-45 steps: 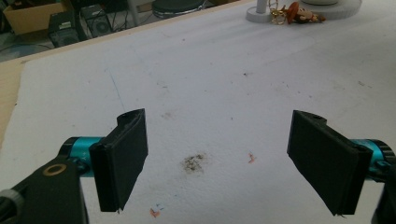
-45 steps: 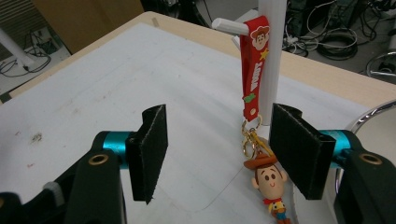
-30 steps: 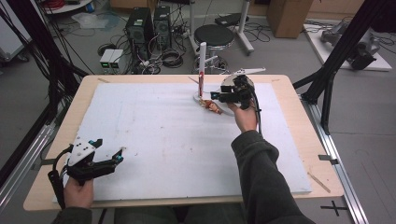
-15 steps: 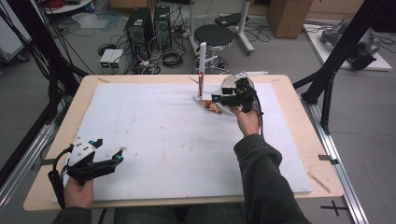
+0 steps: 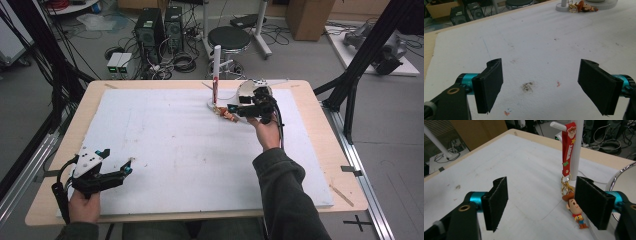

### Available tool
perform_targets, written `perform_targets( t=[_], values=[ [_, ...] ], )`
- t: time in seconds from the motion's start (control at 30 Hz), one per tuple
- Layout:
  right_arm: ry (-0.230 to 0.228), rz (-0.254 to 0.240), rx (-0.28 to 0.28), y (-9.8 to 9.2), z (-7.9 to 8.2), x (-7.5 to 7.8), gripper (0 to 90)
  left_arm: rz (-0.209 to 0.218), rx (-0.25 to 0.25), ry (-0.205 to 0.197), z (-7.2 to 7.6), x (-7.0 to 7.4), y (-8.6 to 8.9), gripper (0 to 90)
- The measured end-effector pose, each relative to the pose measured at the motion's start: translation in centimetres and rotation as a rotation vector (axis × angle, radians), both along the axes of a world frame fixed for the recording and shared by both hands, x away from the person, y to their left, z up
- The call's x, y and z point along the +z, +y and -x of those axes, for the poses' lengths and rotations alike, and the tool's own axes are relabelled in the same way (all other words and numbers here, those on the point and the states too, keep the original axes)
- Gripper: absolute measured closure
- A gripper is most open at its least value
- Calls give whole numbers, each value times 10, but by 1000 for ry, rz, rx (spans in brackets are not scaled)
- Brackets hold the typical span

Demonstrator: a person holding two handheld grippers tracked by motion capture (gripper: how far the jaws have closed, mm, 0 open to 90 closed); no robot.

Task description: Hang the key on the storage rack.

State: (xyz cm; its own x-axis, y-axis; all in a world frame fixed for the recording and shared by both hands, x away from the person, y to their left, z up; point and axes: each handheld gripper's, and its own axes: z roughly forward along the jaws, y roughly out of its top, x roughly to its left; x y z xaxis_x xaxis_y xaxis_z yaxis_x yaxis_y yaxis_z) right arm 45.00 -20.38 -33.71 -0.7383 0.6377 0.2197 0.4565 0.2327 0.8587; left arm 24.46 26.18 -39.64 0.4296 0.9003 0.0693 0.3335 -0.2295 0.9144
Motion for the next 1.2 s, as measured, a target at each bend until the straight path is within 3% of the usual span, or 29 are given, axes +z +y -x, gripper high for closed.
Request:
perform_targets(
  t=[1.2],
  values=[
    [-11, -14, 10, -21, 32, -9, 211, -3, -3, 5, 0, 0, -1, 207]
  ],
)
